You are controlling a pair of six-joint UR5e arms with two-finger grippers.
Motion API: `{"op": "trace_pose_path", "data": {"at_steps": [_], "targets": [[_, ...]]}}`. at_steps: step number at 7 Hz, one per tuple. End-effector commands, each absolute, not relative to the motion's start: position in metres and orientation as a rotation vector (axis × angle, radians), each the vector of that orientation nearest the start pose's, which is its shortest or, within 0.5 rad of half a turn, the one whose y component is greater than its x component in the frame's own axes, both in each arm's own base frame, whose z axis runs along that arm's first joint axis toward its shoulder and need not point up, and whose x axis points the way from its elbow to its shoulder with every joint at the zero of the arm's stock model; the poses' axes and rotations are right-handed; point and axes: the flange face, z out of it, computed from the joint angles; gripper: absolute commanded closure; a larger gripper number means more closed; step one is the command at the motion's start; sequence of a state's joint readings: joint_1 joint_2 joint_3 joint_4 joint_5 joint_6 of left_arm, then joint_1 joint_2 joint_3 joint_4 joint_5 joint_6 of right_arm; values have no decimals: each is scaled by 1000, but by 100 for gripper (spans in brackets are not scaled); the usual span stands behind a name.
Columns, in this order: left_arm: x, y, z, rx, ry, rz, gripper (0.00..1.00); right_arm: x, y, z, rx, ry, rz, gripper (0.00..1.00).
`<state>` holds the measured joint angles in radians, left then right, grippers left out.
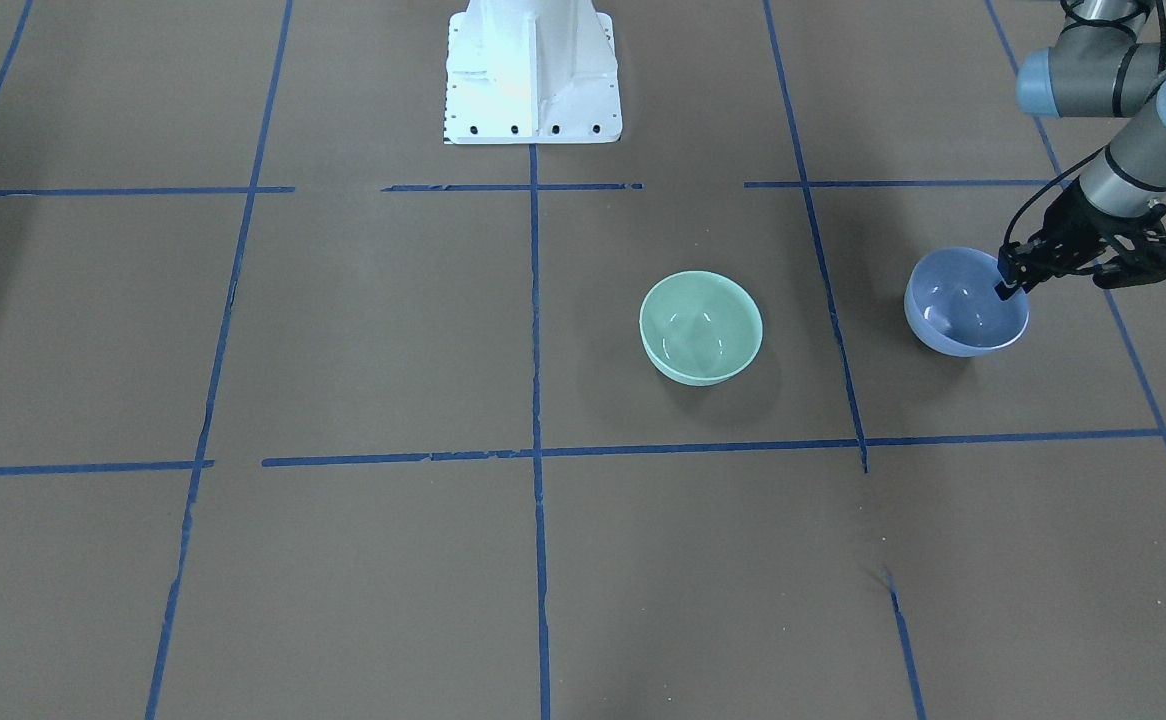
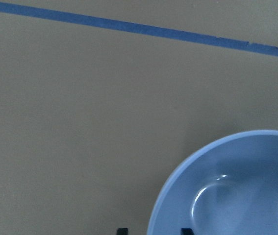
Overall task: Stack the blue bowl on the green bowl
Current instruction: 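Move the left gripper down to the rim of the blue bowl, then grip the blue bowl rim with the left gripper and lift it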
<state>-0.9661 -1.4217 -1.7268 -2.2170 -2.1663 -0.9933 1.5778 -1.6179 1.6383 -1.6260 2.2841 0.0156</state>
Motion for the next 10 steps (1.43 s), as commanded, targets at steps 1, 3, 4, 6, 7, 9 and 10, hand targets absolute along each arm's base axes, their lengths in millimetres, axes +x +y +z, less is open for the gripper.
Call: {"op": "trace_pose_path", "data": {"at_steps": [1,3,4,6,7,9,10], "targets": [[194,-421,579,35,864,-173,100,71,-468,658,-37,-713,33,0],[190,-422,542,50,875,-173,100,71,-468,658,-37,-713,33,0],[186,-418,502,15,843,-192,100,72,-468,658,-37,-713,35,0],[189,-426,413,-26,831,-272,100,71,-468,658,-38,-713,35,0],[207,-448,369,-45,858,-349,100,71,-469,657,-36,-713,33,0],[275,-447,303,-119,918,-390,100,71,-468,658,-37,-713,33,0],[309,-448,287,-159,926,-406,100,71,-468,658,-37,-713,33,0]]}}
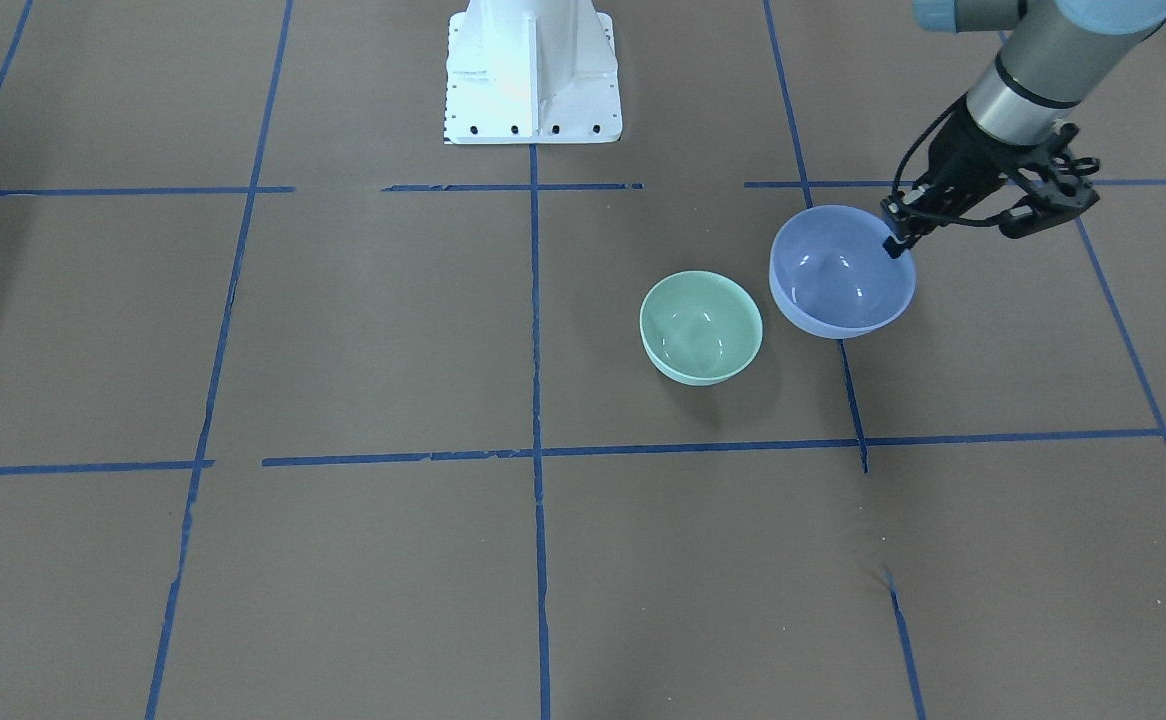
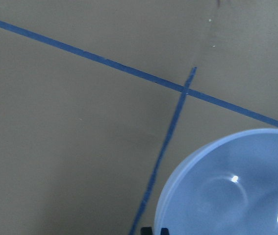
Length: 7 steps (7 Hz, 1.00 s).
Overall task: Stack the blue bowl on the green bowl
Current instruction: 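Carry the blue bowl over the green bowl and lower it inside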
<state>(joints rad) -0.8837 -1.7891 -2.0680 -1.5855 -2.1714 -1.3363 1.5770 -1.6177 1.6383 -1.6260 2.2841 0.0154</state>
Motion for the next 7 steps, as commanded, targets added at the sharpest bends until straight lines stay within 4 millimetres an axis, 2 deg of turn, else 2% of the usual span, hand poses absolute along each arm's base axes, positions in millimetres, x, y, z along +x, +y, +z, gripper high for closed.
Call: {"op": "trace_pose_path", "data": {"at_steps": [1,2,4,7], "targets": [[348,-446,281,-200,915,-403,100,72,-468,658,-37,-713,35,0],[371,-441,284,-228,901,-398,100,72,-468,658,-37,-713,35,0],[384,-441,295,-245,880,-395,100,71,-468,658,-37,-713,33,0],[400,-455,318,-210,900,-392,100,71,-468,658,-37,-713,33,0]]}}
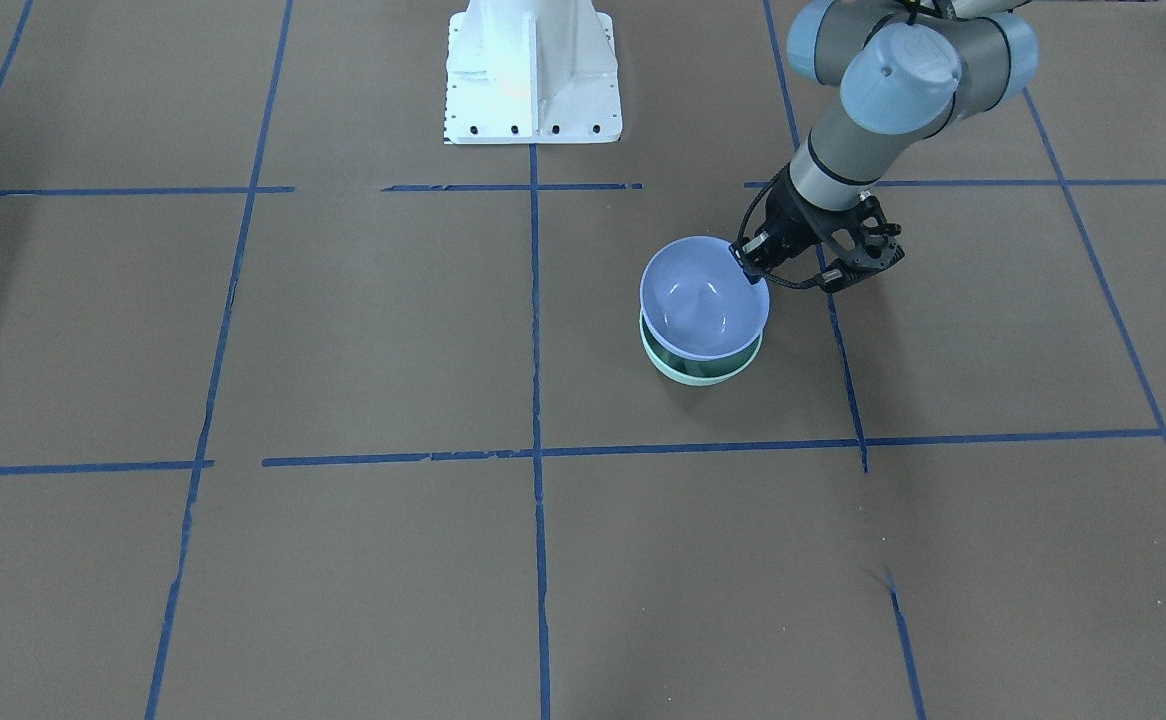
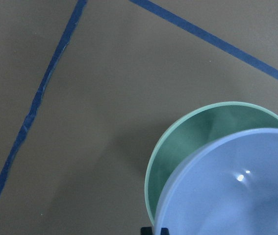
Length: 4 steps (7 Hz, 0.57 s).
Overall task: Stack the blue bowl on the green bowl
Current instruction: 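Carry the blue bowl over the green bowl and lower it inside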
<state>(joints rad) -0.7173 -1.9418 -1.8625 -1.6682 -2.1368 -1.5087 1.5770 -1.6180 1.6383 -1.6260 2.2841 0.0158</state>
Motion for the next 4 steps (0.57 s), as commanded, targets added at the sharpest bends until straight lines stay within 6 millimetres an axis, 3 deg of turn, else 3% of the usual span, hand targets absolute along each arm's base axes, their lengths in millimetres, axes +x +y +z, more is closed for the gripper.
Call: {"op": "trace_pose_path", "data": {"at_steps": [1,4], "targets": [[401,-455,318,-210,900,-392,100,71,-469,657,-36,-713,33,0],[409,-454,326,-217,894,-384,100,71,-468,658,-37,-713,33,0]]}}
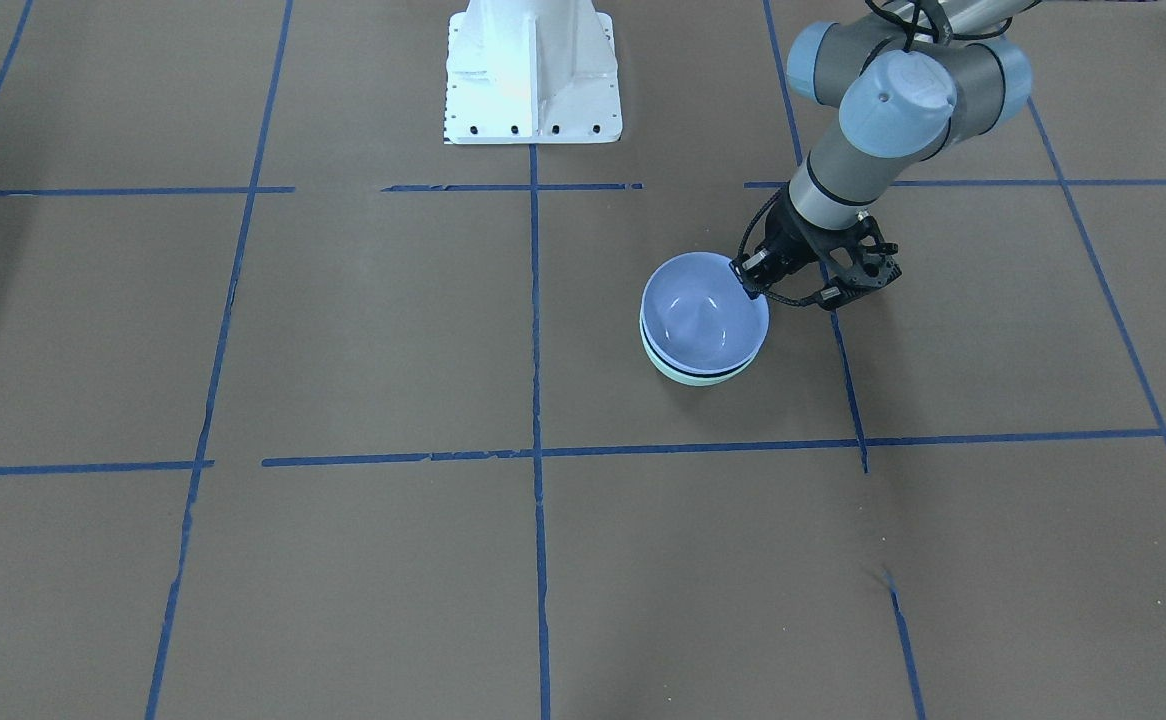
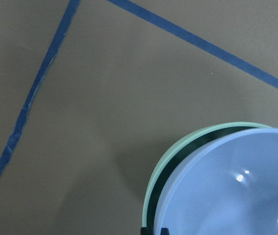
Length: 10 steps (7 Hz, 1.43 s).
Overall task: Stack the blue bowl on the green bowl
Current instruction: 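Carry the blue bowl over the green bowl and lower it inside, then open the left gripper and withdraw it away from the bowls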
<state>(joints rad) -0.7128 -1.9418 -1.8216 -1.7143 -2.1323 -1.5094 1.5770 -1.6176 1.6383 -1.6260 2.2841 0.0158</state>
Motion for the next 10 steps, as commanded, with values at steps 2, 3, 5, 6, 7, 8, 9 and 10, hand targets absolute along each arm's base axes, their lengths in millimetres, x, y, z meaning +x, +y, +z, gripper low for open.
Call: {"op": "trace_pose_path", "data": {"at_steps": [2,3,5,6,7,8,9,10], "targets": [[411,-455,329,-217,893,-380,100,71,-468,658,-37,-713,33,0],[411,-455,329,-216,893,-379,99,71,-468,658,-37,-713,33,0],[409,-453,327,-219,896,-395,0,71,-468,658,-38,-713,35,0],[402,-454,324,-222,904,-402,0,71,-468,658,-37,-713,33,0],[381,-453,313,-191,937,-393,0,71,-468,658,-37,-713,33,0],[346,-462,314,-135,951,-381,0,72,-468,658,-37,-713,35,0],[304,-467,332,-50,938,-308,0,72,-468,658,-37,-713,35,0],[264,-474,366,21,894,-219,0,72,-468,658,-37,-713,36,0]]}}
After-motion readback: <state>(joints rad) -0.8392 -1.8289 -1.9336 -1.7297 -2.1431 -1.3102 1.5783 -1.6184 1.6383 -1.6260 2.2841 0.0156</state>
